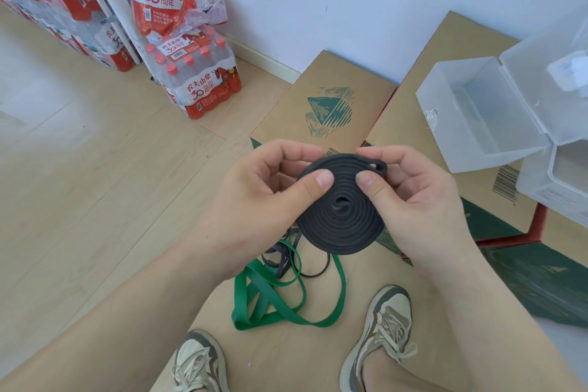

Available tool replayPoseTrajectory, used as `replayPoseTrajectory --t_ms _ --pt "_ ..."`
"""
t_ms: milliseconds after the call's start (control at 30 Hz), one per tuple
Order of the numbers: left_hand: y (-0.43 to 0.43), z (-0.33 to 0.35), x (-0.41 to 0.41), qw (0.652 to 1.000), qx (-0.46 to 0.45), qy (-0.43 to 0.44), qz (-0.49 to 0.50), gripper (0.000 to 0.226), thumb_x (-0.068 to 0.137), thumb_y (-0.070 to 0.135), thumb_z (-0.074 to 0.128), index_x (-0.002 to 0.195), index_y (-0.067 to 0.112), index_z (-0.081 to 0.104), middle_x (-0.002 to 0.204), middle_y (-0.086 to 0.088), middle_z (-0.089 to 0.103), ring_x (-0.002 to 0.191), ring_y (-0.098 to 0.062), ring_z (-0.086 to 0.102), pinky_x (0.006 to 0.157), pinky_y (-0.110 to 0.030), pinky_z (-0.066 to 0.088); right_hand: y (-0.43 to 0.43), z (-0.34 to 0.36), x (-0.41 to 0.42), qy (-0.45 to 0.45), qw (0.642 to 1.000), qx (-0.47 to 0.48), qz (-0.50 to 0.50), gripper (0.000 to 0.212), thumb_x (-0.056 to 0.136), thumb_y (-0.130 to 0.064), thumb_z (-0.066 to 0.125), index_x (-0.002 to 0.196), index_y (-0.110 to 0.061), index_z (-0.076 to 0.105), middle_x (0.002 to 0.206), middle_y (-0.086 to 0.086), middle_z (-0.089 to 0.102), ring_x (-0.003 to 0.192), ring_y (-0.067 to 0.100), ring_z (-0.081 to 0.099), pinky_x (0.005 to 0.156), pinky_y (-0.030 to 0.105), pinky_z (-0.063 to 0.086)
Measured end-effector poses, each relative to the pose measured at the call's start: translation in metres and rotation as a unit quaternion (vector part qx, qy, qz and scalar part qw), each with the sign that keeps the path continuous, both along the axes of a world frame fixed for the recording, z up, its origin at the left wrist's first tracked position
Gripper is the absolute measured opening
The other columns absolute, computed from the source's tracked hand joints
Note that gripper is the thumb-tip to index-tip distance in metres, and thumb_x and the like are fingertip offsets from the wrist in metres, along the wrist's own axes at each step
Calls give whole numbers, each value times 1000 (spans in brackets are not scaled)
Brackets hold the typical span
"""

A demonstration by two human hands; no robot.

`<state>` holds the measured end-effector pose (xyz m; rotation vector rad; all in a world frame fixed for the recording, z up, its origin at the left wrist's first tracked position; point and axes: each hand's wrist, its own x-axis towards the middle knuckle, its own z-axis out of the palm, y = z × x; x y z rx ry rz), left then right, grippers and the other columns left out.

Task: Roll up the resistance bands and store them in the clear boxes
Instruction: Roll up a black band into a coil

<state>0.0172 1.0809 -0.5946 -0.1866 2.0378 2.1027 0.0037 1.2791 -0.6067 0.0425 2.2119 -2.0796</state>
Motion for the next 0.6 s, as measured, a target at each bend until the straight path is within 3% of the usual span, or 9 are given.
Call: replayPoseTrajectory --t_ms 133,300,367,433,500,600 --pt "-1 -1 -1 1000 -26 0 -6 12 89 21 76 97 17 68 96 -9 77 78 -37 69 64 -41 58 2 0 1 -2 1000 7 12 27 92 3 72 106 -20 76 101 2 82 93 16 77 85 29 62" --pt "-8 1 -5 982 153 -104 -36 20 78 9 82 91 16 69 93 -10 69 84 -20 67 75 -32 55 5 1 1 1 999 -9 38 28 95 3 68 107 -21 76 102 10 80 93 20 75 83 31 61" --pt "-7 2 -4 975 175 -129 -38 22 77 7 82 91 18 69 89 -4 70 81 -17 67 75 -32 53 6 2 1 -2 999 -8 51 30 95 5 67 108 -21 75 102 11 80 92 20 74 82 32 61" --pt "-4 1 -4 981 138 -130 -29 18 79 8 79 91 17 70 85 -2 70 79 -15 67 74 -33 52 7 1 1 -3 998 11 63 30 95 5 67 108 -21 75 101 7 80 93 18 75 82 31 61" --pt "-2 0 -2 996 24 -81 -26 15 86 4 76 93 16 70 86 -3 72 79 -16 68 72 -31 55 8 -3 1 1 997 44 68 29 95 4 69 105 -22 76 100 3 80 94 18 76 82 32 61" --pt "3 -1 1 995 -93 3 -36 22 90 7 75 105 23 72 101 3 77 91 -15 73 76 -31 62 4 -6 2 9 994 81 79 23 92 -6 73 103 -26 78 99 -2 80 96 19 75 84 37 61"
